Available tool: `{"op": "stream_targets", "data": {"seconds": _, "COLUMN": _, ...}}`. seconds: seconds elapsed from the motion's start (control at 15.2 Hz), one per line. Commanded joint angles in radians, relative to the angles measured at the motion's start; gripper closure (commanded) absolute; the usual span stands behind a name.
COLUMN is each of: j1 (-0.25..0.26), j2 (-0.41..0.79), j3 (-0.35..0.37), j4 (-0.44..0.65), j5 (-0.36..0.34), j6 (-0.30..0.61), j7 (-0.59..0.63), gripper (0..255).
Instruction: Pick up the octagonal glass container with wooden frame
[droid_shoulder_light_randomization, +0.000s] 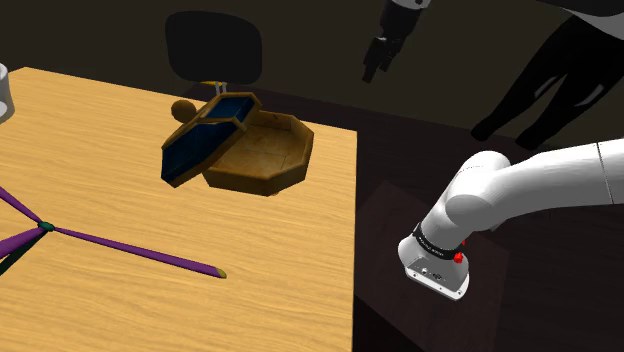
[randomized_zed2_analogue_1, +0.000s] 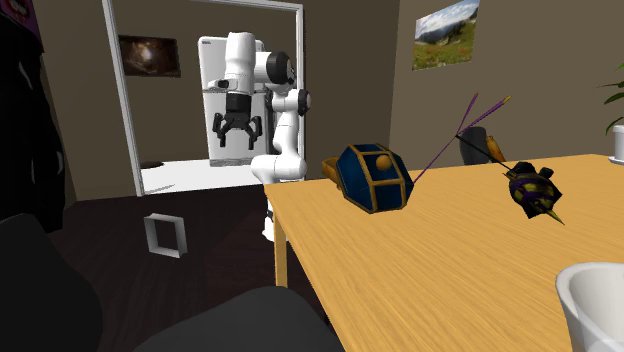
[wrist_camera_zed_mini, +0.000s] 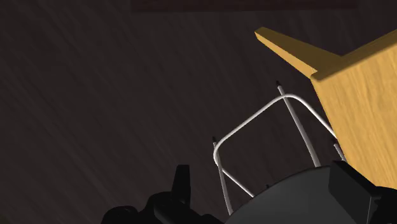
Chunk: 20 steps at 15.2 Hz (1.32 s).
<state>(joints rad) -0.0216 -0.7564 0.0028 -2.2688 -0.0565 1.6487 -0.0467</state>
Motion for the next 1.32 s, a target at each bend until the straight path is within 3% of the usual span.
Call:
{"op": "stream_targets", "data": {"seconds": 0.0, "j1": 0.000, "j2": 0.000, "j3": 0.000, "j4": 0.000, "j5": 0.000, "j6": 0.000, "j7": 0.000, "gripper": 0}}
{"op": "stream_targets", "data": {"seconds": 0.59, "j1": 0.055, "j2": 0.069, "j3": 0.186, "j4": 0.050, "j5": 0.126, "j6": -0.026, "j7": 0.231, "gripper": 0}}
{"op": "stream_targets", "data": {"seconds": 1.25, "j1": 0.091, "j2": 0.248, "j3": 0.390, "j4": 0.209, "j5": 0.226, "j6": -0.028, "j7": 0.493, "gripper": 0}}
